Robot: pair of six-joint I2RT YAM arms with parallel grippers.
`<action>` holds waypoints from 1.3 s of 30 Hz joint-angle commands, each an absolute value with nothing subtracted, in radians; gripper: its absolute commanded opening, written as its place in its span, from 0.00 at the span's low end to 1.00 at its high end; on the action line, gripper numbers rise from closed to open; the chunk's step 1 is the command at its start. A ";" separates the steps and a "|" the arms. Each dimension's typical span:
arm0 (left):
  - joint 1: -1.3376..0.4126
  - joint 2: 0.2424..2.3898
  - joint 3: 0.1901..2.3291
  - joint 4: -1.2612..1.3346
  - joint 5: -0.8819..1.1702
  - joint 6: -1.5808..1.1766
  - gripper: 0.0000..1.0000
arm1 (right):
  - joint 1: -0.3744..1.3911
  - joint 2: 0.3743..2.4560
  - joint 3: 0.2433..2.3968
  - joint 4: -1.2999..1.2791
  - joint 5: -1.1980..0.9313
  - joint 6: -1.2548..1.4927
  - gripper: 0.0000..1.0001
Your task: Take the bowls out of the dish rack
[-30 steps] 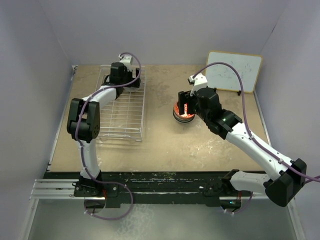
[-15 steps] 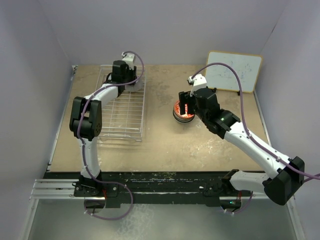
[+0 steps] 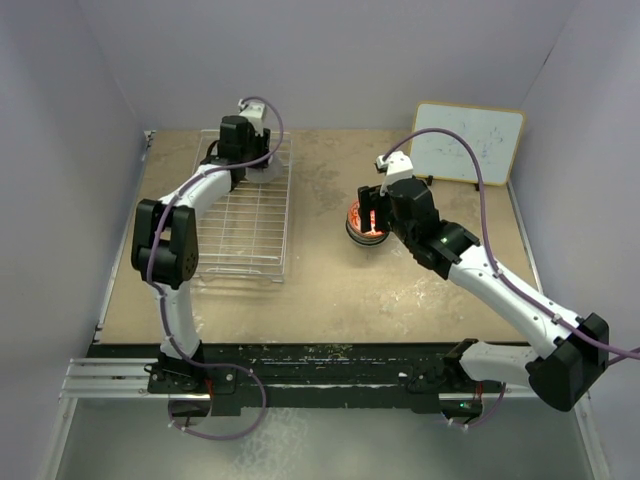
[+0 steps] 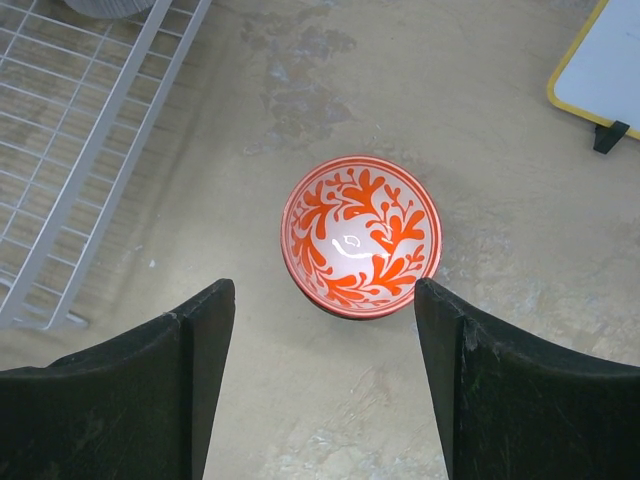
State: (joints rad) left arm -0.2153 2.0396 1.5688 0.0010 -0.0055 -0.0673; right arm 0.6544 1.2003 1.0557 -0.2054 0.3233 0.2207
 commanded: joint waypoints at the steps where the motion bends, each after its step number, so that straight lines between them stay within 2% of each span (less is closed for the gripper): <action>1: -0.210 1.890 1.629 0.012 -0.026 -0.082 0.00 | 0.658 1.161 1.057 -0.182 0.320 0.242 0.74; 7: -0.193 1.793 1.610 -0.060 0.024 -0.142 0.00 | 0.658 1.167 1.068 -0.160 0.253 0.262 0.74; 16: -0.058 1.598 1.372 0.072 0.454 -0.450 0.00 | 0.655 1.215 1.103 0.034 -0.052 0.384 0.75; 21: -0.022 1.489 1.204 0.235 0.620 -0.606 0.00 | 0.635 1.261 1.086 0.345 -0.321 0.582 0.76; 26: -0.015 1.384 1.061 0.397 0.681 -0.765 0.00 | 0.582 1.374 0.999 0.856 -0.556 0.911 0.79; 30: -0.015 1.321 0.947 0.549 0.690 -0.900 0.00 | 0.575 1.430 0.917 1.114 -0.523 1.064 0.80; 33: -0.015 1.283 0.878 0.632 0.678 -0.970 0.00 | 0.575 1.462 0.901 1.174 -0.494 1.107 0.79; 39: -0.015 1.215 0.834 0.625 0.674 -0.967 0.00 | 0.575 1.540 0.929 1.242 -0.531 1.151 0.75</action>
